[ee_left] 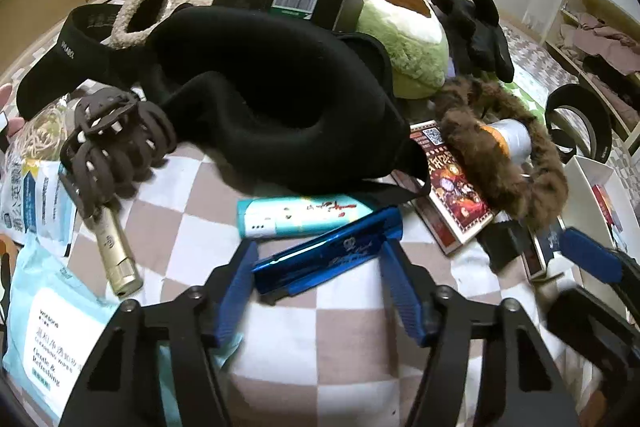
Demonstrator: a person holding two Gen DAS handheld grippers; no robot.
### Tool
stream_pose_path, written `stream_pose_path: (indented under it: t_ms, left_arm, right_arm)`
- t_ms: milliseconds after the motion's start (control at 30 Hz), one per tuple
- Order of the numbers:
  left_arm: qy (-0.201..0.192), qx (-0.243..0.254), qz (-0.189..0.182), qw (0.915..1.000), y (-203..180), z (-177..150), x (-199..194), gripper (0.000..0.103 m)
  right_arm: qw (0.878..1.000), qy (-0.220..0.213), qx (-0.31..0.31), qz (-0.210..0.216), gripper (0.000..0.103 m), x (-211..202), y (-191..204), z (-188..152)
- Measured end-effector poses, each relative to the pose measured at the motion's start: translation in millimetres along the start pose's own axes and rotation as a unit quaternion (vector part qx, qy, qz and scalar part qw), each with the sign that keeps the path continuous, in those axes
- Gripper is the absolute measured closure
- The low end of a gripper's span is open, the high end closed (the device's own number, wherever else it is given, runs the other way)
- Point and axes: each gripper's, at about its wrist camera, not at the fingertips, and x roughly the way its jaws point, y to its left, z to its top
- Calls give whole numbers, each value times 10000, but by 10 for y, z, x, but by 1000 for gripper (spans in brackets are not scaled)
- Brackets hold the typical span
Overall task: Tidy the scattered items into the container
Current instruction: 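Lower the right gripper onto the small black charger while the left gripper approaches the blue lighter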
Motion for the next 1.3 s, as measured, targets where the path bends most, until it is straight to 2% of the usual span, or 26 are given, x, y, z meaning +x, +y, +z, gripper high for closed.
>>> stream_pose_path:
  t_ms: [67, 167, 367, 433, 567, 667, 733, 800, 967, 1033, 1200, 1300]
  left_arm:
    - [5, -47, -38, 10000, 50, -16, -29, 47]
    - [9, -93, -86, 9999, 105, -43, -81, 51]
    - [9, -109, -142, 9998, 39, -53, -121, 51]
    - [8, -129, -187, 9997, 16, -59, -137, 48]
    - [-11, -20, -222, 9998, -104, -114, -150, 29]
    - [-23, 54, -151, 9999, -156, -143, -155, 26]
    - [-14, 35, -168, 9999, -137, -142, -157, 26]
    - [20, 33, -200, 9998, -118, -138, -157, 26]
    - [144, 285, 130, 9994, -158, -159, -117, 26]
    - [165, 363, 219, 9990, -170, -172, -114, 26]
    - [135, 294, 187, 9993, -122, -174, -149, 30]
    - [117, 270, 177, 9994, -99, -178, -166, 30]
  right_arm:
    - [9999, 137, -56, -83, 27, 96, -14, 0]
    - [9993, 293, -177, -169, 38, 207, -21, -5]
    - [9981, 317, -207, -478, 39, 311, -109, 14]
    - [9981, 334, -201, -486, 39, 329, -136, 15]
    - [9957, 419, -426, -701, 43, 389, -91, 13]
    - [9930, 514, -530, -917, 55, 450, -83, 17]
    - [9922, 543, -480, -1014, 72, 465, -127, 36]
    - [9931, 551, -386, -965, 74, 454, -181, 48]
    - [9929, 597, -376, -958, 76, 427, -192, 41]
    - [9945, 629, -296, -778, 76, 397, -164, 27]
    - [9968, 710, -114, -342, 76, 335, -88, -7]
    - [9963, 771, -214, -310, 76, 433, 20, -10]
